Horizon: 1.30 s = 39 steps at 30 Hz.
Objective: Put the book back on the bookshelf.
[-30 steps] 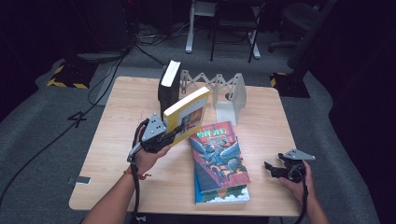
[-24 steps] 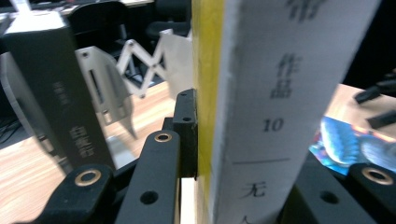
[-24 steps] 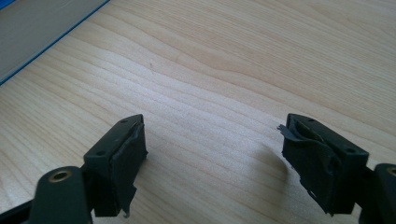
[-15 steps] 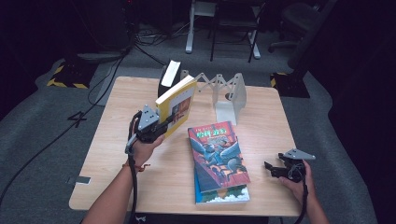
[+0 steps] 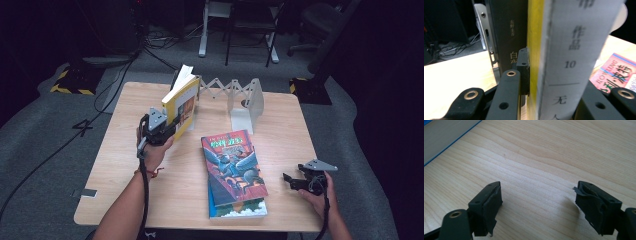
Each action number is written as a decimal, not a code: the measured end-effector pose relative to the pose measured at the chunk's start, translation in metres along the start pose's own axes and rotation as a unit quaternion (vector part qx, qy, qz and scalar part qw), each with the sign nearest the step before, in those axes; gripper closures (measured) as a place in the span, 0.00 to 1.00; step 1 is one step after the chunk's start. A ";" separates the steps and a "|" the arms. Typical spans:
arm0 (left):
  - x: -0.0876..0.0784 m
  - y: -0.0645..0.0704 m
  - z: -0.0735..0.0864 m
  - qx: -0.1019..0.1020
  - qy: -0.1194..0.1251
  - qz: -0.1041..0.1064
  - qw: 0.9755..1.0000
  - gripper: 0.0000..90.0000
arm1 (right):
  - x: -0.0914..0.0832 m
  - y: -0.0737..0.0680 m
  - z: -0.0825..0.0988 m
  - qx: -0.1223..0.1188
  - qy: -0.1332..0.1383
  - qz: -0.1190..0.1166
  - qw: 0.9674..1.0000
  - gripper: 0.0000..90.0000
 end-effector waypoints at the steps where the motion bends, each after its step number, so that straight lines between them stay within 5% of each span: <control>1: 0.002 0.000 0.001 0.000 -0.002 -0.001 1.000 0.84 | 0.000 0.000 0.000 -0.001 0.000 0.000 1.000 0.24; 19: 0.042 0.006 0.006 -0.041 -0.017 -0.048 0.998 0.84 | 0.000 -0.002 0.000 -0.007 0.002 0.000 1.000 0.24; 39: 0.051 0.010 0.007 -0.066 -0.014 -0.088 0.994 0.83 | 0.000 -0.003 -0.001 -0.014 0.004 0.001 1.000 0.24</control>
Point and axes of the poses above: each handheld gripper's, and its own axes: x roughly forward along the jaws, z roughly out of its underside, y roughly to its right, the point moved 7 cm from there along x, roughly forward along the jaws, and after that the axes turned 13 degrees about -y, right-handed, at the moved point
